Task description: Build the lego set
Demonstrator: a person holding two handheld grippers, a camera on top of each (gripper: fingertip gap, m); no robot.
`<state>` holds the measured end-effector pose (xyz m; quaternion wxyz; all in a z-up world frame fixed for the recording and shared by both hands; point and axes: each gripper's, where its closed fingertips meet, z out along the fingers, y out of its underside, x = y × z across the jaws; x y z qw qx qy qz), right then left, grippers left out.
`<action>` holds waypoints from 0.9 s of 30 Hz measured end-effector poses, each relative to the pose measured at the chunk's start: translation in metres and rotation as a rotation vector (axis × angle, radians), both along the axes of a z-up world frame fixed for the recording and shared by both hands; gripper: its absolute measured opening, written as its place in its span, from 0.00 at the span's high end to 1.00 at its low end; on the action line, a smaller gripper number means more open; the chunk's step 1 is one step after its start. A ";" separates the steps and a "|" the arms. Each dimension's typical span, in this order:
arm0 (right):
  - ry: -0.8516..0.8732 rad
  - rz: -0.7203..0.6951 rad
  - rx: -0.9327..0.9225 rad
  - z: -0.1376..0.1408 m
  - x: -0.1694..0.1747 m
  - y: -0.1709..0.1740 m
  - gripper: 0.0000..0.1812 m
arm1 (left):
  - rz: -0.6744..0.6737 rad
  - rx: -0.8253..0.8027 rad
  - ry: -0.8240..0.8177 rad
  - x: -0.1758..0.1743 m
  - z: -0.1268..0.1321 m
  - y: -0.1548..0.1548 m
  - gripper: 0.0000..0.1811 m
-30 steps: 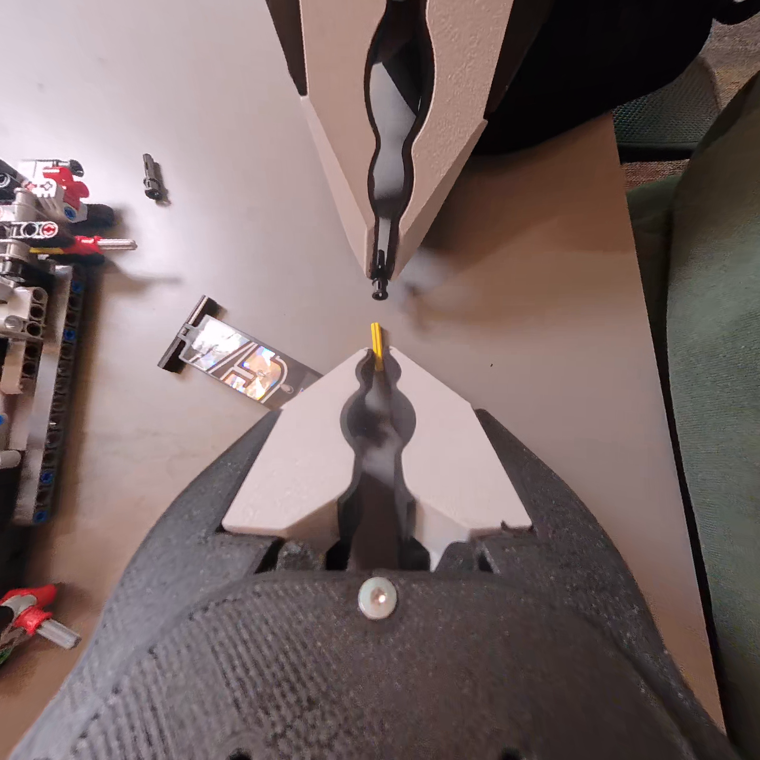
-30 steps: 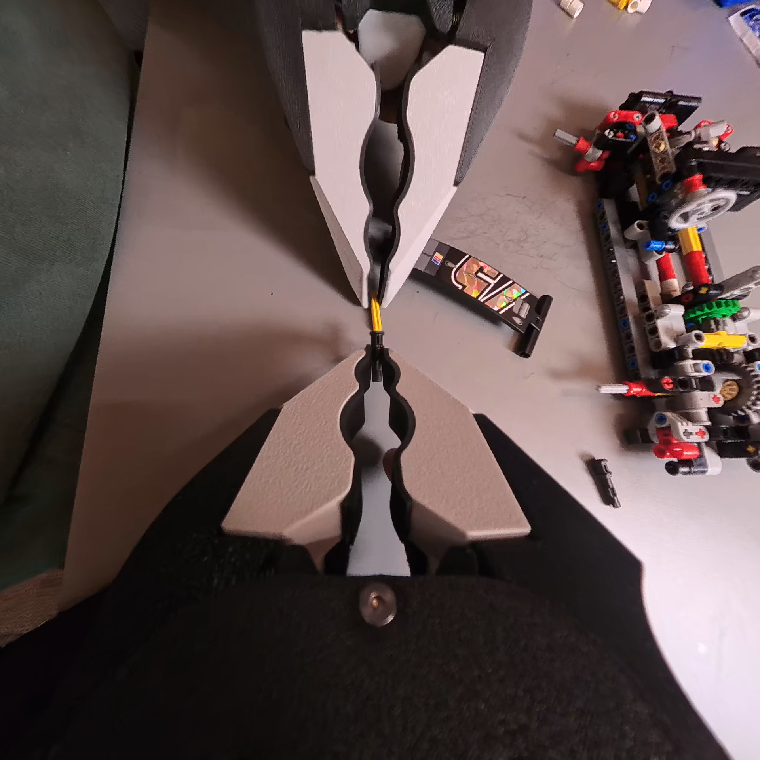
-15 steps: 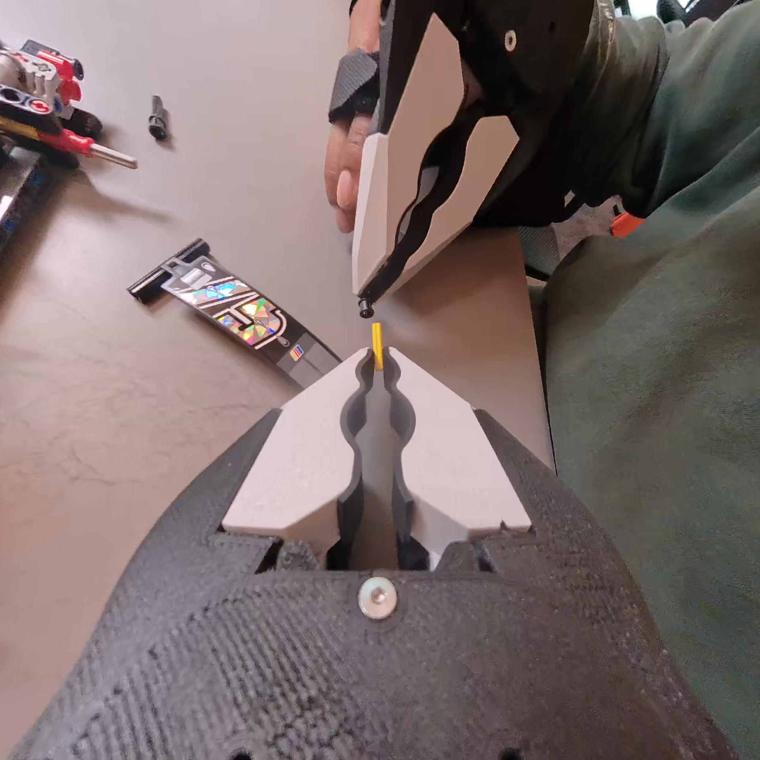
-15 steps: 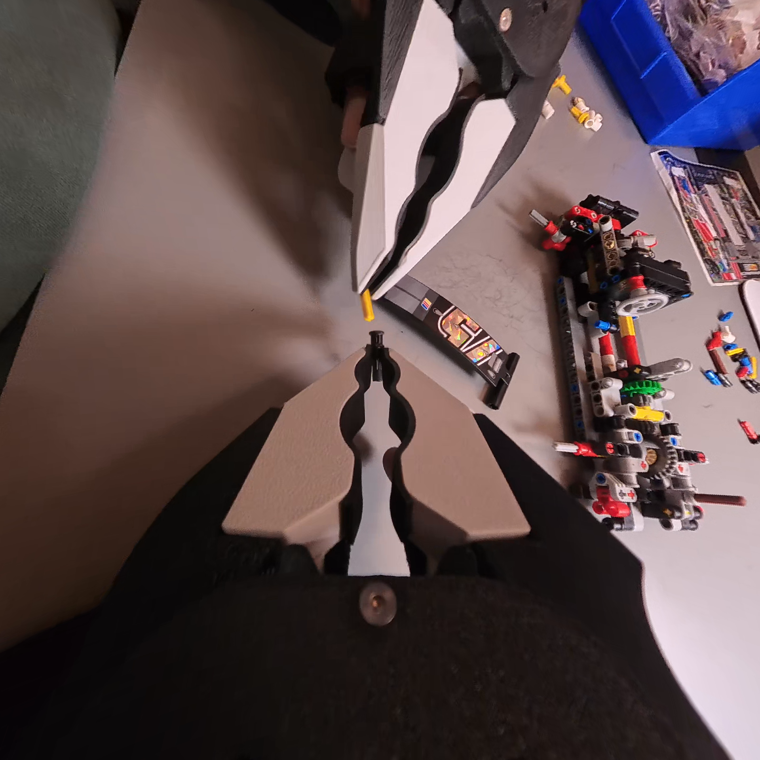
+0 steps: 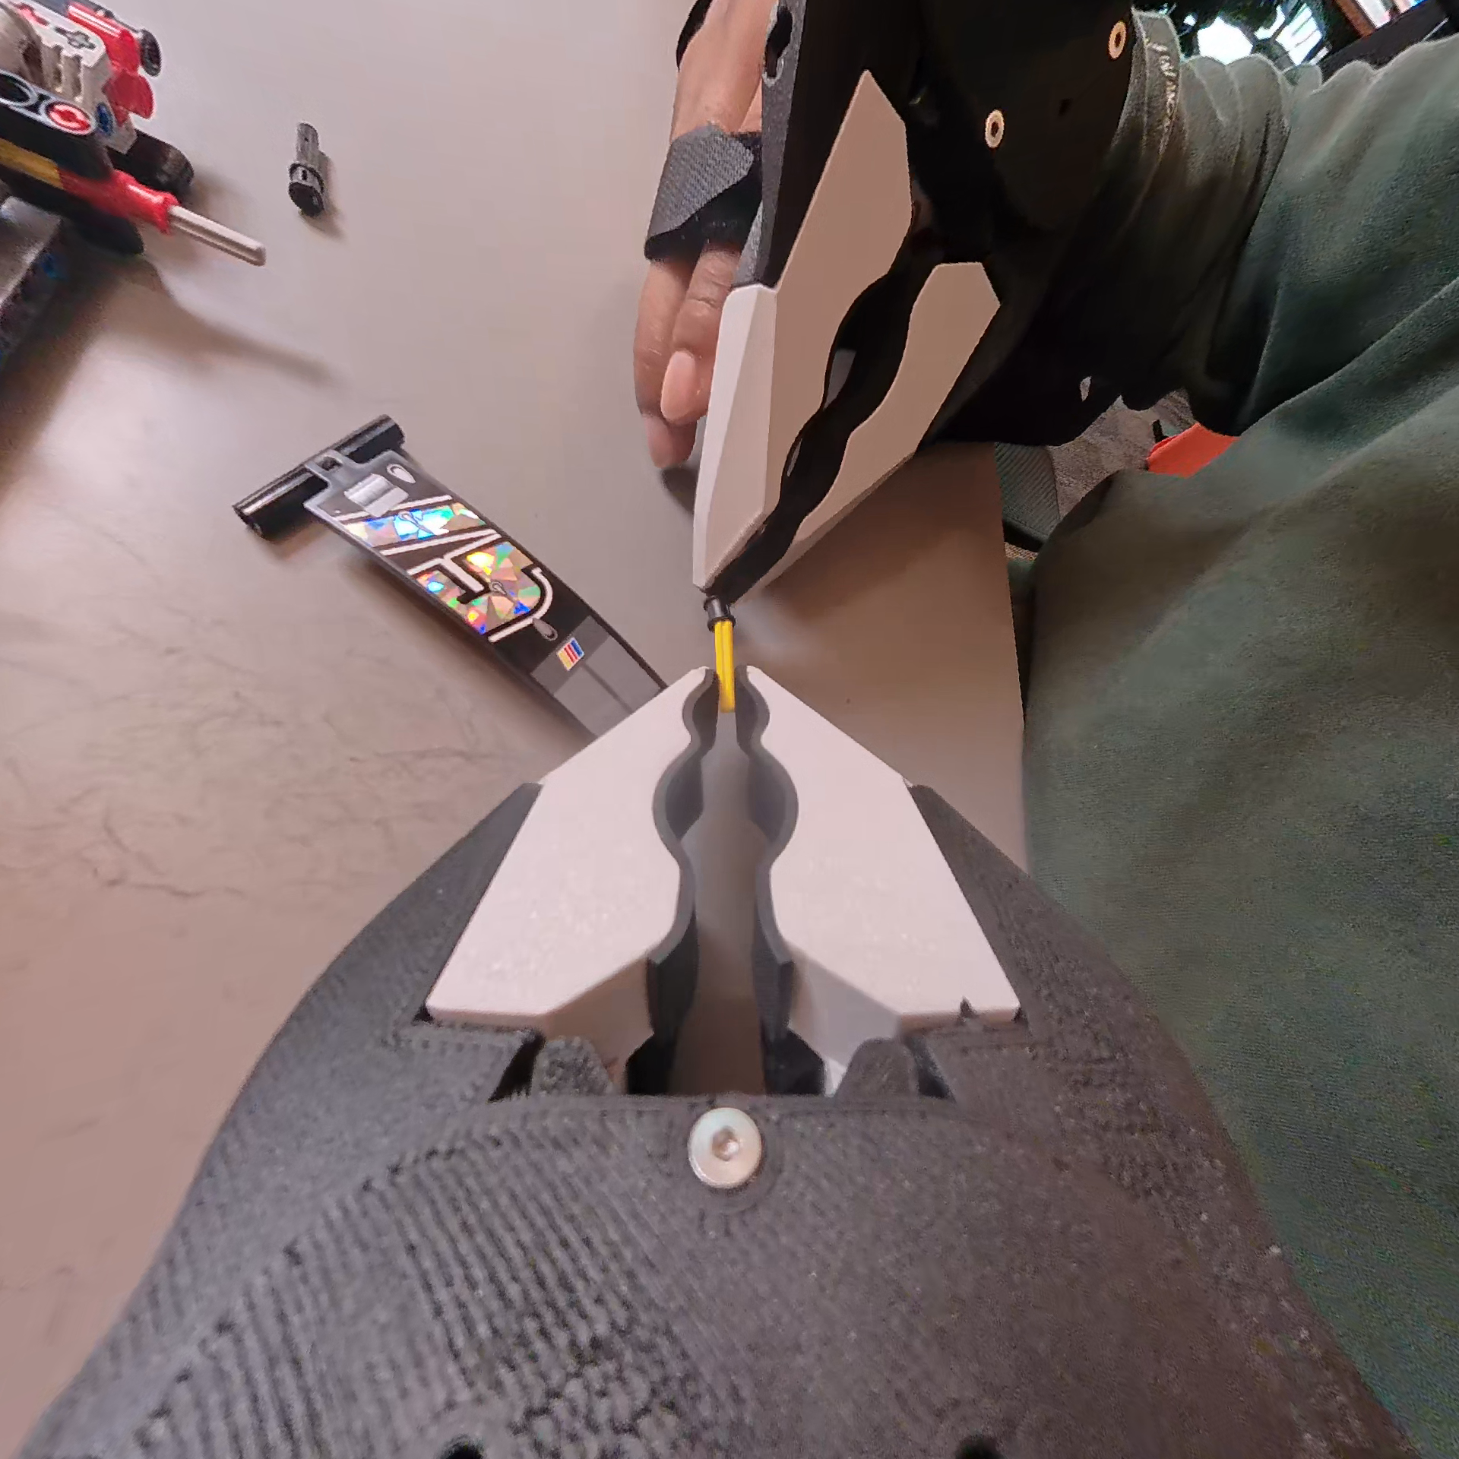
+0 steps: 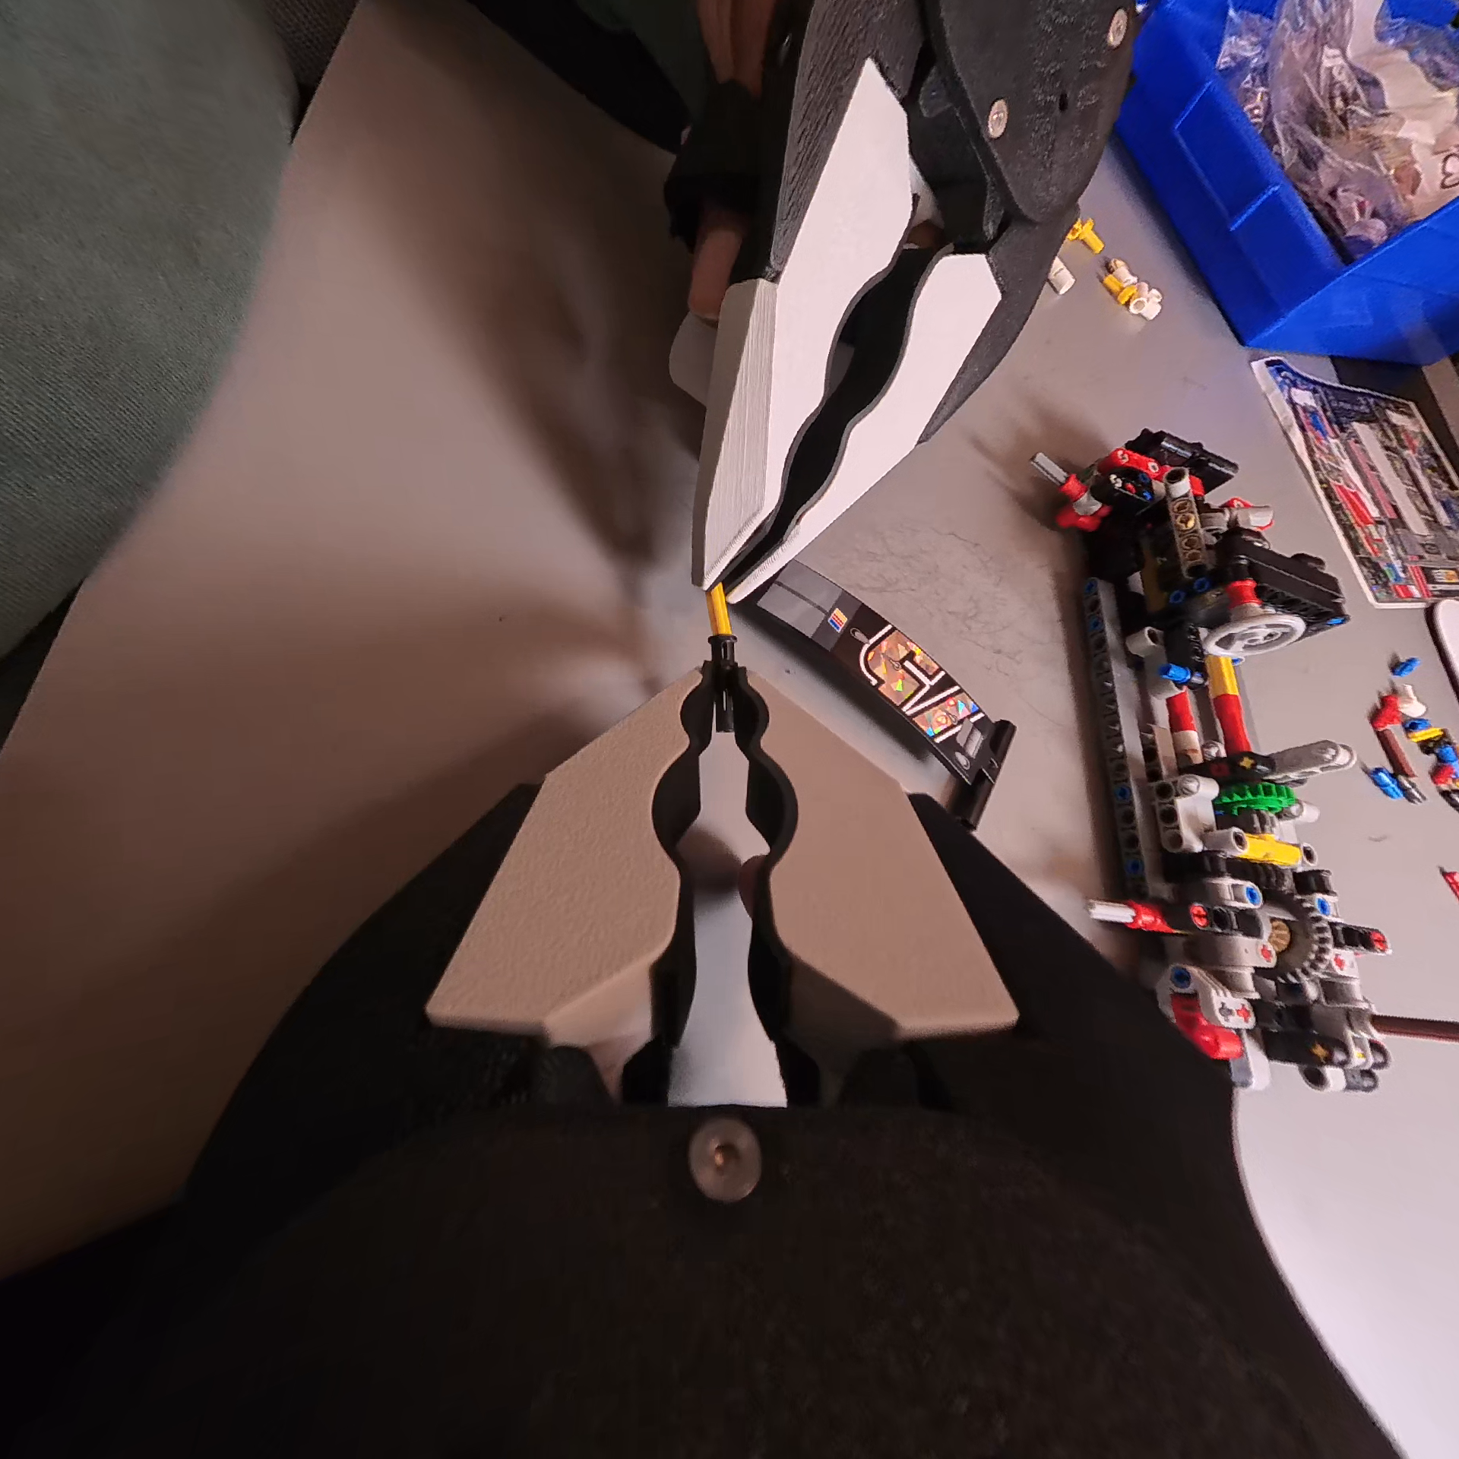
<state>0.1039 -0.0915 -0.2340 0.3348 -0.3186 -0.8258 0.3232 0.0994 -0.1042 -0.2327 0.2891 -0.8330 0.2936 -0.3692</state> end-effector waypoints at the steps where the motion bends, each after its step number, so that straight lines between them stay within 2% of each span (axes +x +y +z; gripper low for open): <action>1: 0.002 0.002 0.003 0.000 0.000 0.000 1.00 | -0.001 -0.003 0.000 0.000 0.000 0.000 0.99; 12: 0.055 0.022 0.132 0.000 -0.004 -0.003 1.00 | 0.029 -0.062 -0.026 -0.001 -0.001 -0.001 0.99; 21: 0.038 0.017 0.112 -0.001 -0.002 -0.004 1.00 | 0.031 -0.023 -0.023 0.001 0.002 0.001 1.00; 27: 0.017 -0.044 0.019 0.004 -0.004 0.001 1.00 | 0.070 0.048 0.007 -0.001 0.007 0.008 1.00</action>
